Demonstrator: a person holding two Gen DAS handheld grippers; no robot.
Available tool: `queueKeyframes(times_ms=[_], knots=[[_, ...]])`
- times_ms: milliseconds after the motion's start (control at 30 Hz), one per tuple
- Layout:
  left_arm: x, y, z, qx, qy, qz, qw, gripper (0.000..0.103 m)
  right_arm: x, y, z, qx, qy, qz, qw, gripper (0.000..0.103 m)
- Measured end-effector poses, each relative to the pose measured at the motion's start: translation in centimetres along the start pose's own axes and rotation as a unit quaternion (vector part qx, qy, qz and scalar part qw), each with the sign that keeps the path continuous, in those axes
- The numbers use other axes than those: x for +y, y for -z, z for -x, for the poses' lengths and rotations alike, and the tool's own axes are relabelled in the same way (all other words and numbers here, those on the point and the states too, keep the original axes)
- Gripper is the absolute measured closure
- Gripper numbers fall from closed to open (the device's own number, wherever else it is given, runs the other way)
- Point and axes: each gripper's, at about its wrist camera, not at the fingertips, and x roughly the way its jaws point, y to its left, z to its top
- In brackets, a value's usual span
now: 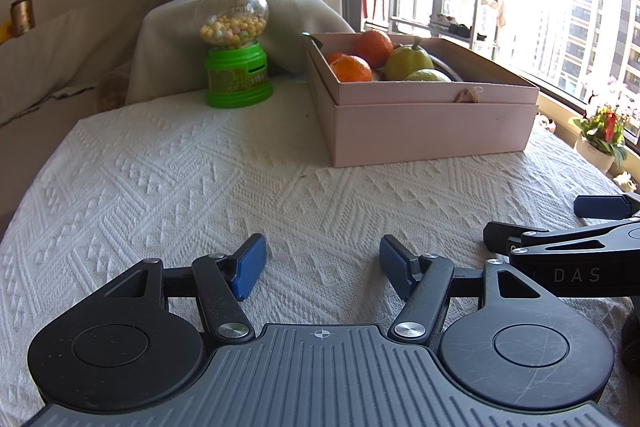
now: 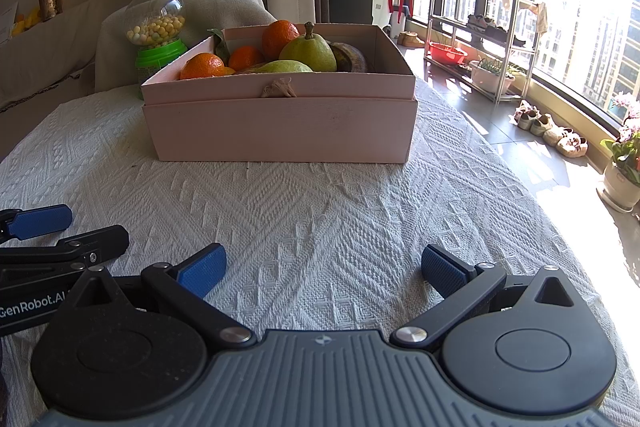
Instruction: Organize fruits
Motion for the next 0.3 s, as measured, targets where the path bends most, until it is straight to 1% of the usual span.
queueKeyframes(times_ms=[300], knots=[[0.01, 0.01, 0.02, -0.001, 0.0, -0.001, 1.0, 0.035, 0.0, -0.01, 0.01, 0.0, 0.0, 0.0, 1.0, 0.0]])
